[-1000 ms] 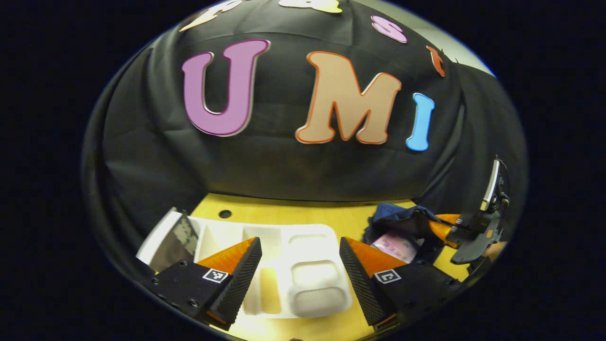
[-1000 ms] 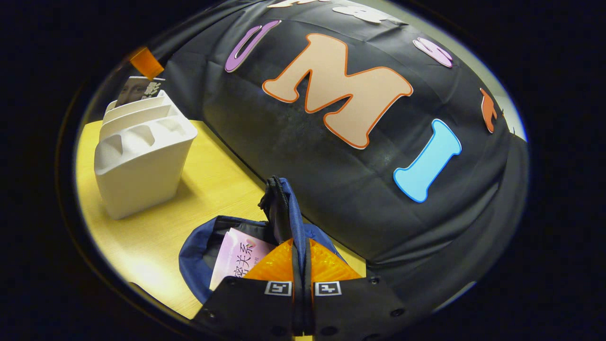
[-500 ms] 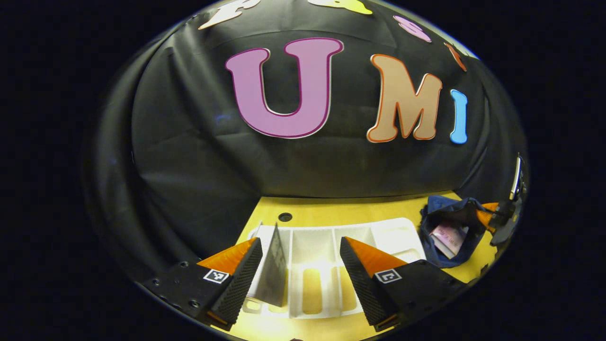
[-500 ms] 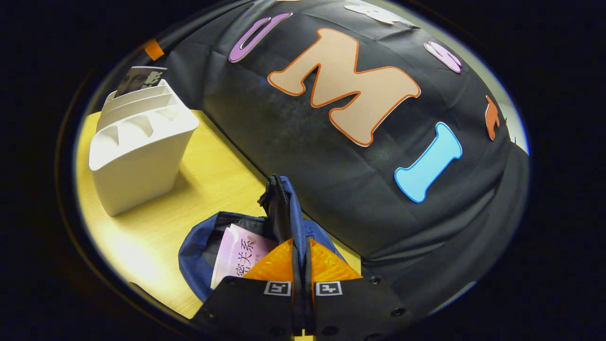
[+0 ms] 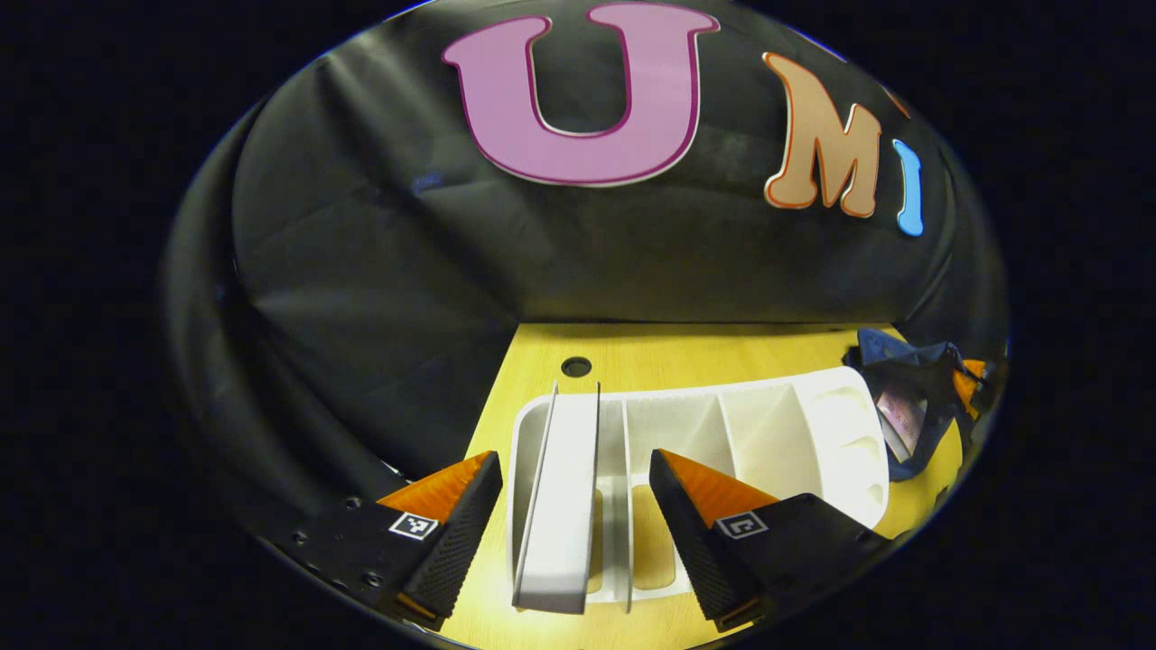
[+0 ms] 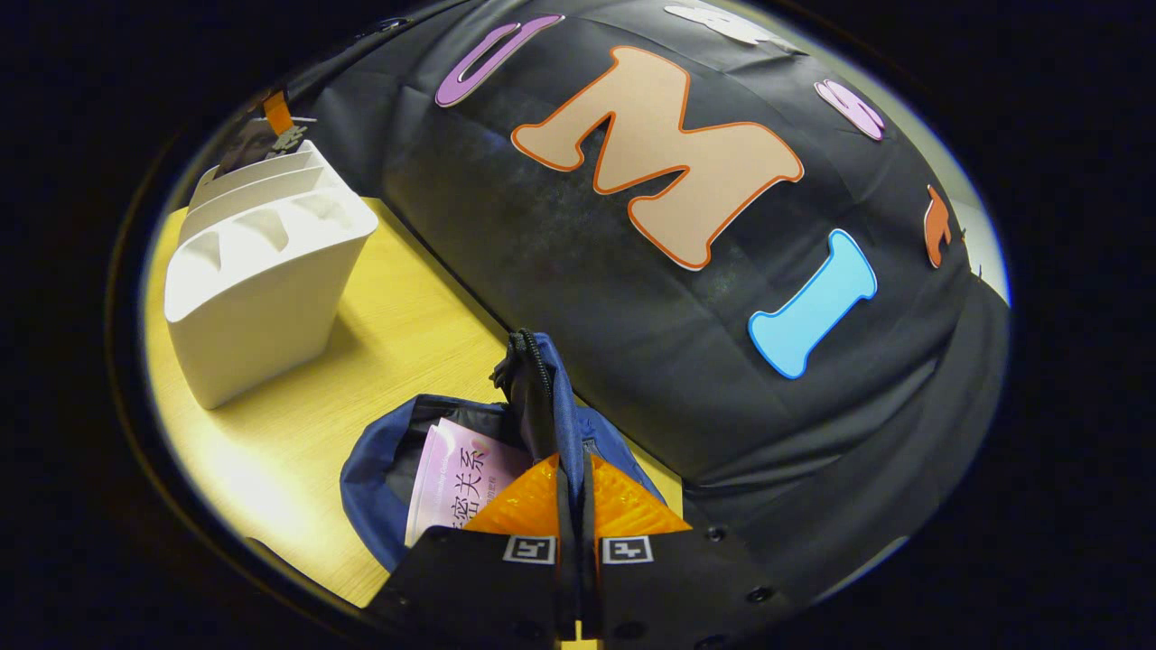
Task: Open the schoolbag, grab two books from the bookshelf and put them into the schoolbag.
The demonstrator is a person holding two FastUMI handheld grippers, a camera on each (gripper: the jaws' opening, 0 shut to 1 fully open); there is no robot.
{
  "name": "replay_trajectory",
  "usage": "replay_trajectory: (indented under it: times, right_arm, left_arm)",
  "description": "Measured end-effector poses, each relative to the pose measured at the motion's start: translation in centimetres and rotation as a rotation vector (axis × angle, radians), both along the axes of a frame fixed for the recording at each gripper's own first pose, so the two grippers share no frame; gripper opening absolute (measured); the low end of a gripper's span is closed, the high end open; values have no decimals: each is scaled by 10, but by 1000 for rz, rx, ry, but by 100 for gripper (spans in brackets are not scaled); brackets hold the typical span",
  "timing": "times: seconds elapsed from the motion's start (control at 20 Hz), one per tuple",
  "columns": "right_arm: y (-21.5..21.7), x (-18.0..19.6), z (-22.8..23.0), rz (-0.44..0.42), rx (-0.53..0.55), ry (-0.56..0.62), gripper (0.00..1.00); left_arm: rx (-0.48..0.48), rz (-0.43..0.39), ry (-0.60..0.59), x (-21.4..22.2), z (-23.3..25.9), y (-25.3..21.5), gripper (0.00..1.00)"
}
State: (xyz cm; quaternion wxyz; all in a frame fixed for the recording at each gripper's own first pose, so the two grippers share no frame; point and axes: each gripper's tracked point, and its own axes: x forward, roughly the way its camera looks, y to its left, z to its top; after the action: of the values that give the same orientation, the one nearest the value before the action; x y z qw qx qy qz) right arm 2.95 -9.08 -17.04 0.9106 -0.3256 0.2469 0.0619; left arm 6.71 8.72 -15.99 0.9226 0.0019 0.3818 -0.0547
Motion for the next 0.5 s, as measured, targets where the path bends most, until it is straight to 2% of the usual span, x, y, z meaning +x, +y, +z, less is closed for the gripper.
replay_trajectory:
  times: [0.1,0.25,0.3,0.35,0.4,0.5]
  right_arm:
    - [0,-1,0,-2,-2,3,5]
    - [0,-1,-1,0,-6,5,5]
    - [0,-1,-1,0,-6,6,5]
    - [1,-1,0,1,-6,6,5]
    - [0,-1,-1,1,-5,7,5]
    - [1,-1,-2,3,-5,8,5]
  left_arm:
    - [8,0,43,1,-12,7,88]
    - [5,-6,81,-2,-20,7,65]
    - [2,-7,99,-2,-24,5,60]
    - [5,-7,121,-5,-25,6,43]
    - [2,-18,123,-5,-26,6,37]
    - [0,-23,149,-12,-26,5,37]
